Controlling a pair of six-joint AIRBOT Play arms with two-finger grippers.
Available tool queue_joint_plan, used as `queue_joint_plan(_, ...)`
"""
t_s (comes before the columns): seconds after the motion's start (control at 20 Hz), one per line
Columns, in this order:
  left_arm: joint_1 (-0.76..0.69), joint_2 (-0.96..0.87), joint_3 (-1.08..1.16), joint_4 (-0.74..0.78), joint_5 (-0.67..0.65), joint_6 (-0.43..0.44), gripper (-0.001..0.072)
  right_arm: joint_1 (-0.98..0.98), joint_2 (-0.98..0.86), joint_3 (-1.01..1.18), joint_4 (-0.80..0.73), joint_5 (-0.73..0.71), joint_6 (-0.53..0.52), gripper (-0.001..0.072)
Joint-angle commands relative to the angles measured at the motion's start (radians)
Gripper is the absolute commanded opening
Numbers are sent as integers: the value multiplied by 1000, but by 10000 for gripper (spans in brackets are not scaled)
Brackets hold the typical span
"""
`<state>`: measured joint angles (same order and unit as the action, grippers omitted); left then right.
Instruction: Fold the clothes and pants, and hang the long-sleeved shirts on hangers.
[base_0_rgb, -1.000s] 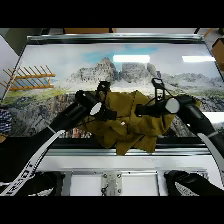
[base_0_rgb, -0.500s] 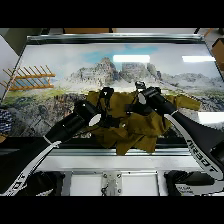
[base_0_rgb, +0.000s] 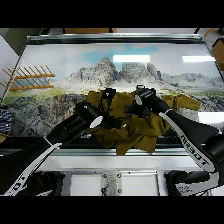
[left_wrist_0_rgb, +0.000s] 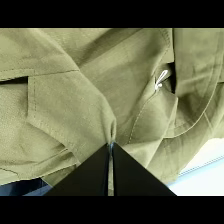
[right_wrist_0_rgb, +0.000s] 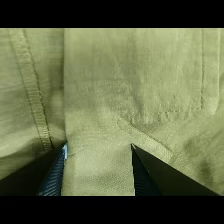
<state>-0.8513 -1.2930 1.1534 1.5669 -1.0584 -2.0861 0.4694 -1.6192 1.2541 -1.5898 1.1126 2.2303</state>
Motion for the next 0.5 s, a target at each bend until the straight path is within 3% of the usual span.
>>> queue_joint_plan(0.0,-1,0,0,0,12,-11,12,2,-13,1,55,-19,8,444)
queue_joint_plan(0.15,-1,0,0,0,7,-18,12,0,-26,2,58,-26,-5,443)
queue_joint_plan(0.45,-1,0,0,2,-15,-17,12,-1,-34,2,-79,135,-24,431)
